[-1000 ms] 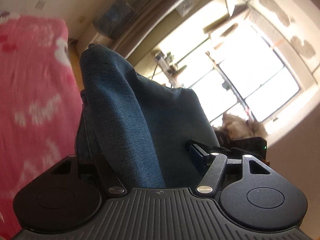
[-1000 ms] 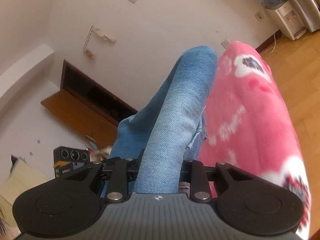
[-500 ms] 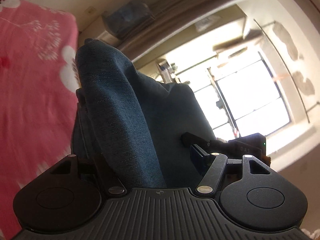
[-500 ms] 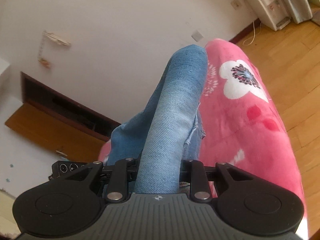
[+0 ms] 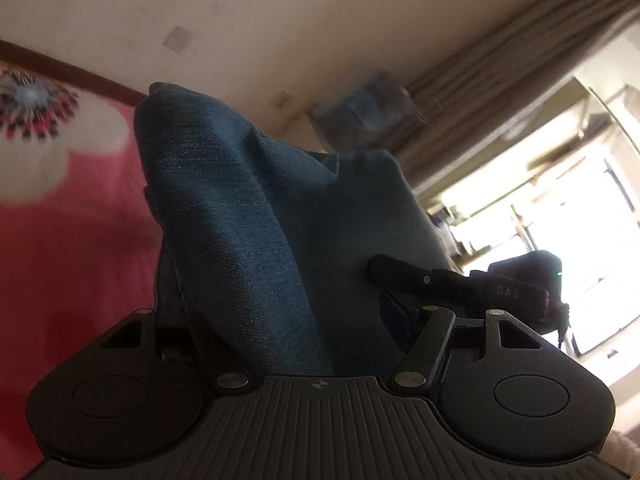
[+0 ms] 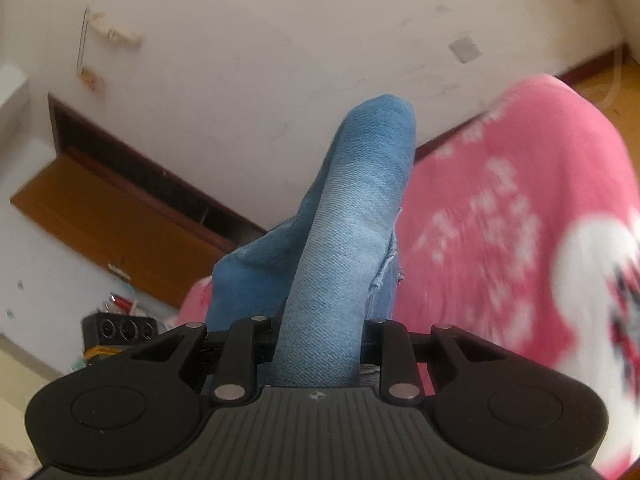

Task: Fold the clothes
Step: 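Hold the lifted jeans bundle with both grippers and carry it across the bed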

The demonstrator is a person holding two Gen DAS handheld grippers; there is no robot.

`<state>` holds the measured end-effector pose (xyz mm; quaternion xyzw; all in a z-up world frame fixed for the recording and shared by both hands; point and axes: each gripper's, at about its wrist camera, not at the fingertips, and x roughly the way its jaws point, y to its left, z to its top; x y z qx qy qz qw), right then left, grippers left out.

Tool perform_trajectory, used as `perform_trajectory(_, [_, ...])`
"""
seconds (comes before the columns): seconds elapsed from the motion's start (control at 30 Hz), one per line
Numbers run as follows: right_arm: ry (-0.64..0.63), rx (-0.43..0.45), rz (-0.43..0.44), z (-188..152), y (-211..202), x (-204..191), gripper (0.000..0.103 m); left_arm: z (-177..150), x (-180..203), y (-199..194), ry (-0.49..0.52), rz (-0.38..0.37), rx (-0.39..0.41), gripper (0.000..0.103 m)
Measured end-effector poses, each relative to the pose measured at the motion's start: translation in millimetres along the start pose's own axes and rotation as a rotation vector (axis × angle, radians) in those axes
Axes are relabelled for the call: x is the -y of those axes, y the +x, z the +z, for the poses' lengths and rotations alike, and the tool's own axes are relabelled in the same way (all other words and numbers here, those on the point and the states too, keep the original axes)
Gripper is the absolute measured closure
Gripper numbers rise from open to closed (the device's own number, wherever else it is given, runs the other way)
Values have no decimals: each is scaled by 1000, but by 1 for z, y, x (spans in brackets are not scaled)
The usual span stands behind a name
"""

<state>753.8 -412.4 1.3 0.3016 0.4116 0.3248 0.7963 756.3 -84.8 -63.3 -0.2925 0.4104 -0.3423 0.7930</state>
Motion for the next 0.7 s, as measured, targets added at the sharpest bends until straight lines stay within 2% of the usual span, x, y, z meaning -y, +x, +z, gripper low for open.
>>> perform_trajectory(0.2, [-14, 0, 5, 35, 40, 18, 76, 14, -34, 14, -75, -7, 51, 38])
perform_trajectory(0.37, [-1, 11, 11, 56, 62, 32, 76, 25, -40, 28, -60, -17, 38, 38])
perform_trajectory(0.47, [19, 20, 17, 66, 64, 43, 76, 41, -45, 43, -71, -30, 29, 38])
perform_trajectory(0.7, [53, 42, 16, 85, 74, 76, 76, 58, -58, 61, -72, -38, 0, 38])
